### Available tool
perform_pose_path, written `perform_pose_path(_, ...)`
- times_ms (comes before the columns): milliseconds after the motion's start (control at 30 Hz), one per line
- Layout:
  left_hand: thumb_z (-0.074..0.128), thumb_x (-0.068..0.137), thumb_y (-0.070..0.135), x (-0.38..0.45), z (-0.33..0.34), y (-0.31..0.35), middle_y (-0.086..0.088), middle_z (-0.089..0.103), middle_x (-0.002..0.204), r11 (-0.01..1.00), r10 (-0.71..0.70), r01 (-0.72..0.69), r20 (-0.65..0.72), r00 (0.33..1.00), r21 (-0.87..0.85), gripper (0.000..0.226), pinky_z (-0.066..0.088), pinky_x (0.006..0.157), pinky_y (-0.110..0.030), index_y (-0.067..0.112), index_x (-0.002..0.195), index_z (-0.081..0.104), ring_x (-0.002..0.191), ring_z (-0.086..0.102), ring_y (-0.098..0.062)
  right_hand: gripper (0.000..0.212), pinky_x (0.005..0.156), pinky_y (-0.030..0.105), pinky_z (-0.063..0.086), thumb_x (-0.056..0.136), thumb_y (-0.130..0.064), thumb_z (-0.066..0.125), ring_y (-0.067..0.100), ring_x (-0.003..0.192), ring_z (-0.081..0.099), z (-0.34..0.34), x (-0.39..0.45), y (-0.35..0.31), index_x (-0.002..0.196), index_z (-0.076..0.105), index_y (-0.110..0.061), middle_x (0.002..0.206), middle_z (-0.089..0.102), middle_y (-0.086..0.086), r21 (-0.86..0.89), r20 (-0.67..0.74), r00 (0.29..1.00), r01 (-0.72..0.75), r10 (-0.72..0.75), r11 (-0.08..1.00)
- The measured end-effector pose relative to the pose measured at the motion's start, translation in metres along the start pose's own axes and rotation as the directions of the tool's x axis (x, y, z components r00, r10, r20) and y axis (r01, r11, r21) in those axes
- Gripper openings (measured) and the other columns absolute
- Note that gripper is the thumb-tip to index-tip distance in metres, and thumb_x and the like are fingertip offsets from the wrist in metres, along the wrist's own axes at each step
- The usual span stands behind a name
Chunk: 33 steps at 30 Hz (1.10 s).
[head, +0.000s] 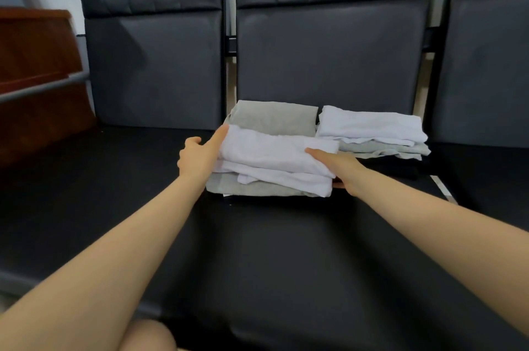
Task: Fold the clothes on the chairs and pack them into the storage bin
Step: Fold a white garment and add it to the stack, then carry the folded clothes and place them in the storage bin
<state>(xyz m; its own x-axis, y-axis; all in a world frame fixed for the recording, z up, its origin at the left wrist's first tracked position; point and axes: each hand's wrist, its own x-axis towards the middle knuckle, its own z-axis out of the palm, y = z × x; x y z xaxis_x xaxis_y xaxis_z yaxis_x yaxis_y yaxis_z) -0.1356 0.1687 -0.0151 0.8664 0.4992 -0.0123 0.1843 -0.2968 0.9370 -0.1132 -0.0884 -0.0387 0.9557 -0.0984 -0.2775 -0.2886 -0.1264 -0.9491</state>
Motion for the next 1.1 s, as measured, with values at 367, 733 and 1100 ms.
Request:
perform_pose_path(367,0.055,0.09,0.046,-0.017,0.018,0.003,-0.012,0.052,0.129,0.922,-0.113,0.018,0.224,0.968,0.386,0.062,0.042,0.087,-0.03,0.004,0.135,0.043,0.114,0.053,-0.028,0.064,0.096,0.04,0.05,0.081,-0.048,0.07,0.025,0.113,0.058,0.004,-0.005,0.001,0.134,0.049,-0.018,0.127,0.06,0.007,-0.057,0.086,0.996,-0.006,0.01,0.998)
perform_pose_path(733,0.07,0.081,0.027,-0.033,-0.006,0.0,-0.008,0.064,0.105,0.977,-0.21,0.205,0.394,0.895,0.055,0.037,0.05,0.095,-0.038,0.008,0.111,0.058,0.102,0.062,-0.025,0.041,0.09,0.036,0.05,0.082,-0.053,0.06,0.021,0.092,0.063,0.014,-0.01,0.001,0.103,0.062,-0.018,0.099,0.066,0.006,-0.006,0.245,0.969,0.033,-0.031,0.999)
perform_pose_path(1100,0.071,0.081,0.023,-0.074,-0.011,0.014,-0.007,0.068,0.108,0.964,0.088,0.075,0.574,0.814,-0.254,0.04,0.054,0.07,-0.03,0.018,0.118,0.057,0.094,0.066,-0.022,0.03,0.079,0.032,0.054,0.086,-0.034,0.069,0.018,0.094,0.068,-0.021,-0.082,0.005,0.11,0.064,-0.017,0.103,0.072,0.003,0.131,0.073,0.983,0.159,-0.169,0.979)
